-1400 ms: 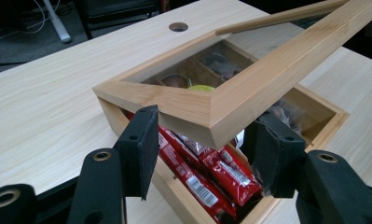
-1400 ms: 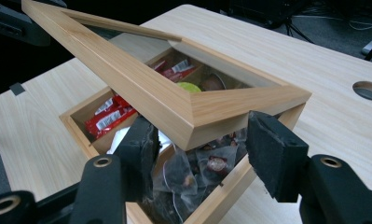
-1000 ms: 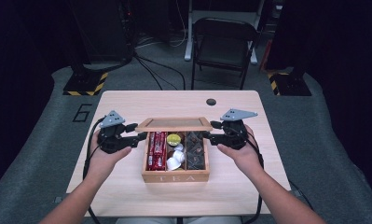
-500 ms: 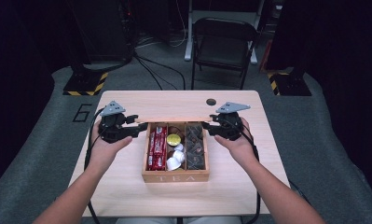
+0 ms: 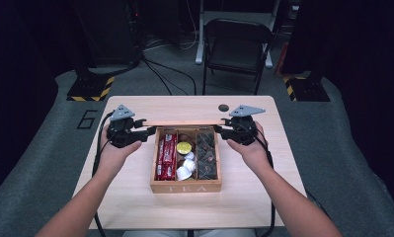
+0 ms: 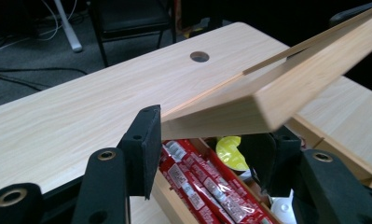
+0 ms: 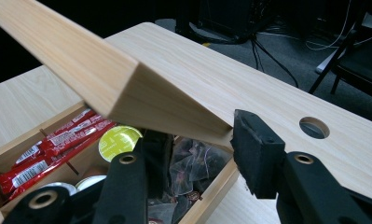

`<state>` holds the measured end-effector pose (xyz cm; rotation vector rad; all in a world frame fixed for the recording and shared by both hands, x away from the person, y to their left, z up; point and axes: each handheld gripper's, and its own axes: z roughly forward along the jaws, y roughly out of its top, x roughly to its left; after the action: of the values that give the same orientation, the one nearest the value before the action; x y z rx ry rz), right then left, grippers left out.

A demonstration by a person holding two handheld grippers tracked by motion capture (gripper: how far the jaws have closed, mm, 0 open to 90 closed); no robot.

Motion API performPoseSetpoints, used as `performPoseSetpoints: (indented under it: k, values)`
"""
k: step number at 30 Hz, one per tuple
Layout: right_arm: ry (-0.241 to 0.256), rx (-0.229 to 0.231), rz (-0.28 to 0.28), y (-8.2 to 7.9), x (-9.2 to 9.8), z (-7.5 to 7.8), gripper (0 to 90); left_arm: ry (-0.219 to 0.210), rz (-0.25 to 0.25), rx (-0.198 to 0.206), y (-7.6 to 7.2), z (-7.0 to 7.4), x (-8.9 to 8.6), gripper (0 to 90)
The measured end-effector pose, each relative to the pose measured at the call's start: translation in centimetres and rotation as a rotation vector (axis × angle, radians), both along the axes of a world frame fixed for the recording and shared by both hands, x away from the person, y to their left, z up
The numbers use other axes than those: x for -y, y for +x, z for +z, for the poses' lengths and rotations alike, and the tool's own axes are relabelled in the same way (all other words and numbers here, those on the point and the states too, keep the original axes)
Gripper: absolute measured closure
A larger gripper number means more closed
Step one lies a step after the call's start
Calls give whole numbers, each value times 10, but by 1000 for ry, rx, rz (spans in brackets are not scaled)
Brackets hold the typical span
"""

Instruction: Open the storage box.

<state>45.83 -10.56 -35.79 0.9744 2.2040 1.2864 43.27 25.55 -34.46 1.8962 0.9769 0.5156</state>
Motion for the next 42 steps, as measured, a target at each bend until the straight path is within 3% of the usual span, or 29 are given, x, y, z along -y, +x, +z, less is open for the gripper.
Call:
performPoseSetpoints:
  k: [6,14,23,42]
  values:
    - [18,3,-6,4,0,1,580,31,18,29,7,-3,3,573]
    - [55,-9,-26,13,1,3,558,-2,35,45,16,-1,3,584]
    - [36,-11,-61,24,3,-2,515,-14,49,25,27,6,3,593]
    - [-12,6,-58,41,-8,-16,515,-45,69,15,44,11,2,607]
